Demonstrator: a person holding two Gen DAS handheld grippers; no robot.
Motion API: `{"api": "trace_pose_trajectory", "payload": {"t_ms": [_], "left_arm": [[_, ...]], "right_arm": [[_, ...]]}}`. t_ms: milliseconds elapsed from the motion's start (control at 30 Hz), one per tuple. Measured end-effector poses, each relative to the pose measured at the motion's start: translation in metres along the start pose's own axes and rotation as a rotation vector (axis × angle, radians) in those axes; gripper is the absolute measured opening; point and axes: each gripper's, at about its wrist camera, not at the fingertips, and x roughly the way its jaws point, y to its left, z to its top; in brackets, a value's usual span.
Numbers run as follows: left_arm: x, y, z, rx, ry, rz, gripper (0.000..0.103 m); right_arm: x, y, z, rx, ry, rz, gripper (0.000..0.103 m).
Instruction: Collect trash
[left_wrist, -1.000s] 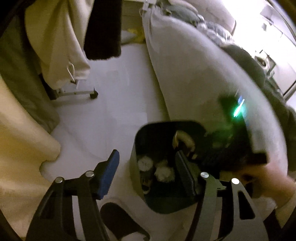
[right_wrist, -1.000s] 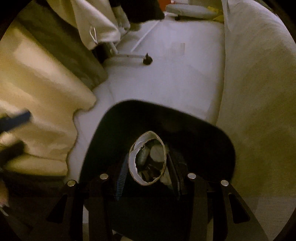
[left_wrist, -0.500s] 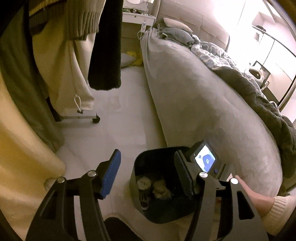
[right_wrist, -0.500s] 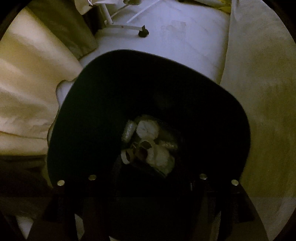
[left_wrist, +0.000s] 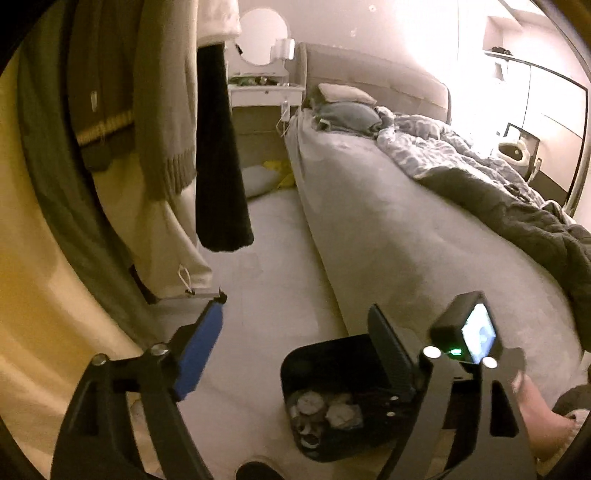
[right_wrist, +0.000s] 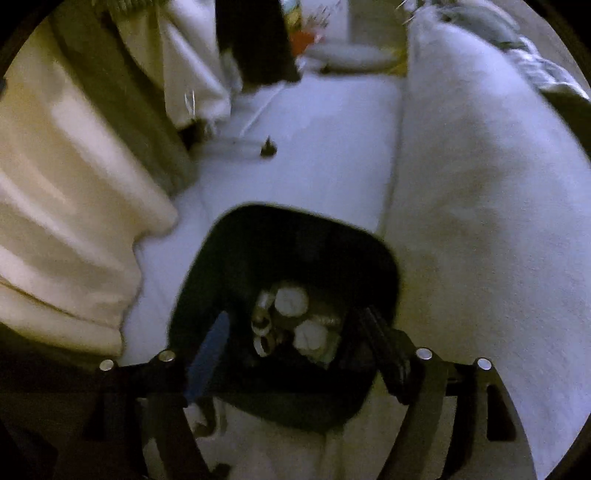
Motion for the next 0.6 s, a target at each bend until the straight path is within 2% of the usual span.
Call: {"api": "trace_pose_trajectory", "payload": {"t_ms": [67,167,300,467,600], "left_arm": [[-0.013,-0.008,0.001,-0.012,-0.034,-0.012,0.095],[-0.036,-0.024,-0.007,-0.016,-0.068,0.0,0.098],[-0.064,-0.043,-0.021,-0.01,-0.109,0.026,0.099],[-0.084,-0.059,-0.032,0.037,-0.129,0.016,0.1],[-0.099,-0.064,-0.039,0.056,-0.154,0.038,0.1]], "right_arm": [[-0.029,0.0,-0.006,0.001,-0.051,-0.036,0.082],[-0.076,-0.004,-0.019,0.0,-0.127,-0.085,0.088],[-0.132,-0.015,-0.042,0.009,-0.218,-0.161,0.092],[-0.202,-0.041,-0.084,0.112,-0.35,-0.205,0.099],[-0.25,-0.058,-0.12,0.136,-0.442,-0.286,0.099]]}}
